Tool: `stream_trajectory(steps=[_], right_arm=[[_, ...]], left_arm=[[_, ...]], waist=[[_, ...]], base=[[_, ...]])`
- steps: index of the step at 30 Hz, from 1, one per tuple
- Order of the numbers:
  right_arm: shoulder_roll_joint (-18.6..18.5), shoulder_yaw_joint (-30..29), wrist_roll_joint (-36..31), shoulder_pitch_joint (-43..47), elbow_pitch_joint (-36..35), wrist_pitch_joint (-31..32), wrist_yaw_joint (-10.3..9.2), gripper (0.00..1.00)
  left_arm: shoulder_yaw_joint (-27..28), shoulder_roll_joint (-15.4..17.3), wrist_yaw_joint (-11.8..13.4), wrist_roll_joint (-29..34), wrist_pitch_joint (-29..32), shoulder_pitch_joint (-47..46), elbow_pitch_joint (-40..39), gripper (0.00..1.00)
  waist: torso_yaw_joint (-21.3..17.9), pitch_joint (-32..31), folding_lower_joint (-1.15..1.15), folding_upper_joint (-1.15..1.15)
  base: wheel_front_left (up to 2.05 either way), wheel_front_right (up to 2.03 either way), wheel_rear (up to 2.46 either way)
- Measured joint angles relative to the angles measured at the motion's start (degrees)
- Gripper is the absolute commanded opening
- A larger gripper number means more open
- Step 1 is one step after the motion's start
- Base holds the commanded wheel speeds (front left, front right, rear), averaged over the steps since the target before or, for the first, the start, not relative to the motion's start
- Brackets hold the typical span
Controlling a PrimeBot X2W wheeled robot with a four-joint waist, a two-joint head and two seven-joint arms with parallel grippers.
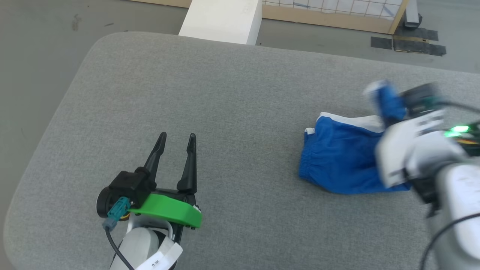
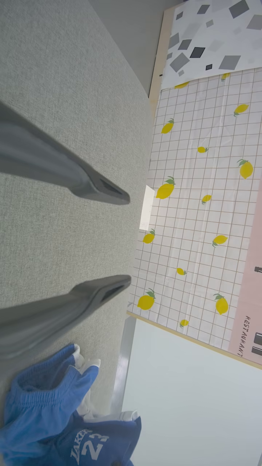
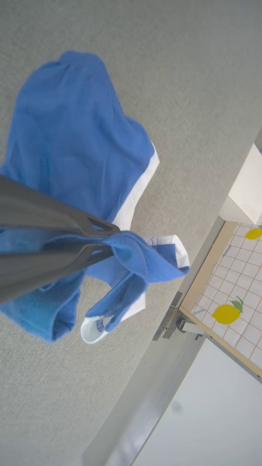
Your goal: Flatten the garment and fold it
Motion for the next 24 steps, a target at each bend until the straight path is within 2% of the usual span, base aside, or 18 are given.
stream_trajectory(steps=[6,10,15,16,17,18,19,24], right_arm=[[0.0,13.7,2.4,-2.5,2.5,2.7,0.00,0.00],[0.1,19.9,3.8,-4.4,5.6,3.1,0.00,0.00],[0.6,24.0,6.5,-4.7,8.6,3.9,0.00,0.00],[0.6,24.6,7.2,-4.7,8.8,3.8,0.00,0.48],[0.6,24.9,7.7,-4.7,8.9,3.5,0.00,0.87],[0.5,25.2,8.0,-4.7,8.9,3.3,0.00,0.96],[0.4,25.5,8.5,-4.7,9.0,3.3,0.00,1.00],[-0.3,26.1,10.1,-4.9,9.2,1.6,0.00,1.00]], left_arm=[[-0.7,0.0,-0.2,0.0,0.0,0.0,0.1,1.00],[-1.2,0.0,-0.1,-0.1,0.0,-0.1,0.1,1.00],[-1.2,0.0,-0.1,-0.4,0.0,-0.1,0.1,1.00],[-1.2,0.0,-0.1,-0.5,0.0,-0.1,0.1,1.00],[-1.2,0.0,0.0,-0.5,0.0,-0.1,0.0,1.00],[-1.1,0.0,0.1,-0.5,0.0,-0.1,0.0,1.00],[-1.1,0.0,0.4,-0.5,0.0,-0.1,0.0,1.00],[-0.6,0.0,0.4,-0.5,0.0,-0.1,0.0,1.00]], waist=[[1.1,0.5,0.00,0.00],[2.0,1.1,0.00,0.00],[2.8,1.9,0.00,0.00],[2.9,2.0,0.00,0.00],[2.9,2.1,0.00,0.00],[2.8,2.2,0.00,0.00],[2.7,2.2,0.00,0.00],[1.4,1.9,0.00,0.00]], base=[[0.00,0.00,0.00],[0.00,0.00,0.00],[0.00,0.00,0.00],[0.00,0.00,0.00],[0.00,0.00,0.00],[0.00,0.00,0.00],[0.00,0.00,0.00],[0.00,0.00,0.00]])
